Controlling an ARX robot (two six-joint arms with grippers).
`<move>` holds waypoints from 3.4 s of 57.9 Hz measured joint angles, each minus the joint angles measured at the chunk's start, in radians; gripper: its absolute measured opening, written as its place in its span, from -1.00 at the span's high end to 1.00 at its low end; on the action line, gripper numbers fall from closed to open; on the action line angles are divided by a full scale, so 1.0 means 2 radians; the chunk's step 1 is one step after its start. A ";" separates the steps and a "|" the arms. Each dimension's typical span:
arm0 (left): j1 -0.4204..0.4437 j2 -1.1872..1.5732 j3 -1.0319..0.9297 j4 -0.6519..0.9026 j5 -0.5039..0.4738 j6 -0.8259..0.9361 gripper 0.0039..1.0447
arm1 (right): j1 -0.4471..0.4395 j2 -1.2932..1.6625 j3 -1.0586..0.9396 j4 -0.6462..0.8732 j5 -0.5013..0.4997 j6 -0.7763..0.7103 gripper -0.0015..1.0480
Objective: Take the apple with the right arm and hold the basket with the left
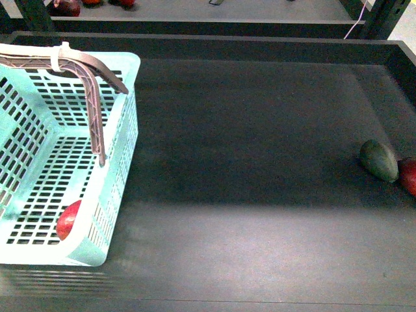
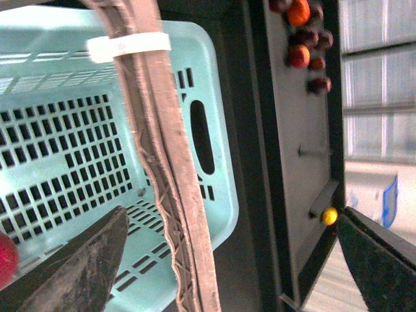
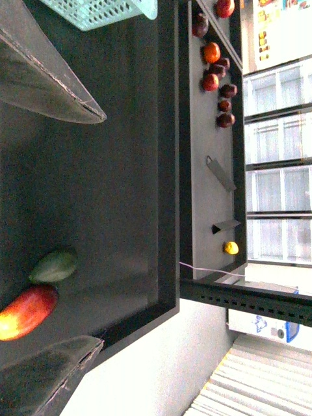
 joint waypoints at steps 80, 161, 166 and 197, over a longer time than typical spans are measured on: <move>-0.032 -0.479 -0.379 0.162 0.041 0.634 0.94 | 0.000 0.000 0.000 0.000 0.000 0.000 -0.83; -0.032 -0.746 -0.379 -0.103 0.040 0.634 0.94 | 0.000 0.000 0.000 0.000 0.000 0.000 -0.83; -0.032 -0.746 -0.379 -0.103 0.040 0.634 0.94 | 0.000 0.000 0.000 0.000 0.000 0.000 -0.83; -0.032 -0.746 -0.379 -0.103 0.040 0.634 -0.16 | 0.000 0.000 0.000 0.000 0.000 0.000 -0.83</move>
